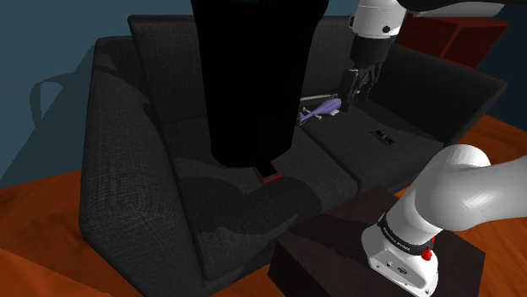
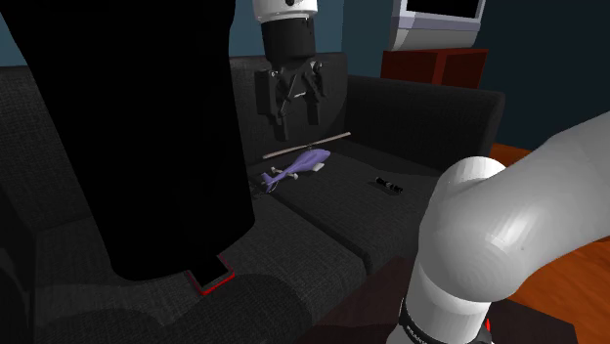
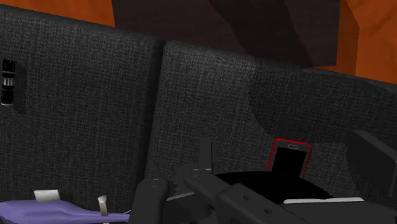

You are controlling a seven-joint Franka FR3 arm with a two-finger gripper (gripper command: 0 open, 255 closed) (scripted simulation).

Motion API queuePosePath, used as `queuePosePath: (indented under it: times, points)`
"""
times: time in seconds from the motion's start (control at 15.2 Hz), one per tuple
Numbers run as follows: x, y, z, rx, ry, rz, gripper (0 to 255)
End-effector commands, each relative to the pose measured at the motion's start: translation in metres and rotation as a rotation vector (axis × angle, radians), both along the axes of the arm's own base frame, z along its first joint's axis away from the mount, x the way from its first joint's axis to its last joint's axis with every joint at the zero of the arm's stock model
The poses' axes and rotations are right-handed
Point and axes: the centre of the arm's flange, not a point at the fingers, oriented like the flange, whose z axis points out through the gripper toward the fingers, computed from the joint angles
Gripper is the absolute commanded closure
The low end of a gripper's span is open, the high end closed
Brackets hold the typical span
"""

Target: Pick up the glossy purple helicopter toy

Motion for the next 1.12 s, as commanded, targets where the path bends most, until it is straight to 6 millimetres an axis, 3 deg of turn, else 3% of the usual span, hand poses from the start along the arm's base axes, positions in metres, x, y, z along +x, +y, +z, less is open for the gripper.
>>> queuePosePath:
  times: [0.0, 0.53, 1.06]
  points:
    - [0.0, 0.0, 0.0, 0.0, 0.0, 0.0, 0]
    - [0.019, -0.097, -0.032, 0.011, -0.005, 0.18, 0]
    - [0.056, -0.189, -0.064, 0.022, -0.011, 0.361, 0]
